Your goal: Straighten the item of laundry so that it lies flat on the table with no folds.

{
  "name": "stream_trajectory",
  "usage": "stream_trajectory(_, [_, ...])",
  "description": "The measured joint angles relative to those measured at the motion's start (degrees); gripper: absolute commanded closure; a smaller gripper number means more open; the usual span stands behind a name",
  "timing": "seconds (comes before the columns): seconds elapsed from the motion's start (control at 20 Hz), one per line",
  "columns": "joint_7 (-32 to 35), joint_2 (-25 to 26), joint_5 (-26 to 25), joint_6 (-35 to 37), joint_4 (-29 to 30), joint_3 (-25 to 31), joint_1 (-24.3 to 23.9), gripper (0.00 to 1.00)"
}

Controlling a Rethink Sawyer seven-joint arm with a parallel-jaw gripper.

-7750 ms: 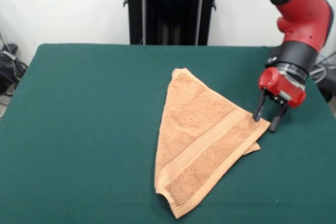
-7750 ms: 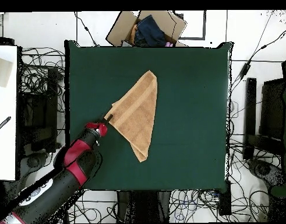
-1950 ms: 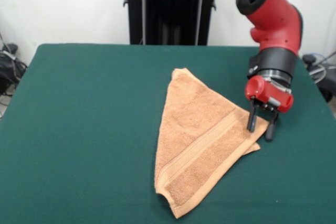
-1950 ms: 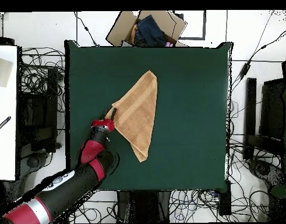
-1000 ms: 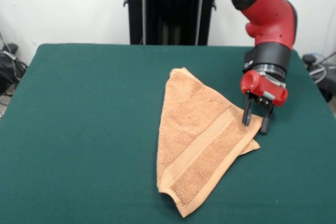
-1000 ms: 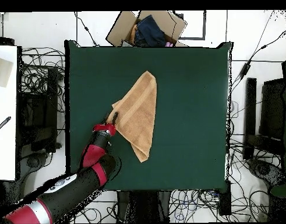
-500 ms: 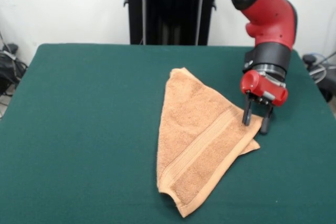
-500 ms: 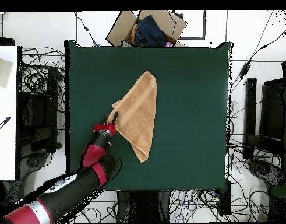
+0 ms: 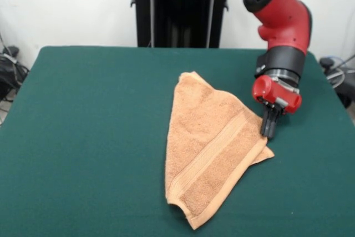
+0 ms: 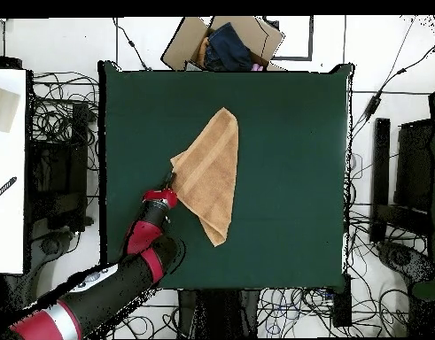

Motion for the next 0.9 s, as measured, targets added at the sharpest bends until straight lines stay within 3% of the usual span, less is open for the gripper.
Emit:
stream_trajectory(0.55, [0.0,-0.3,-0.8,-2.0,0.8,1.0,-0.7,1.0])
stream_trajectory(0.9, [0.0,-3.0,-9.3,-3.6,1.1,2.2,-4.5,1.0])
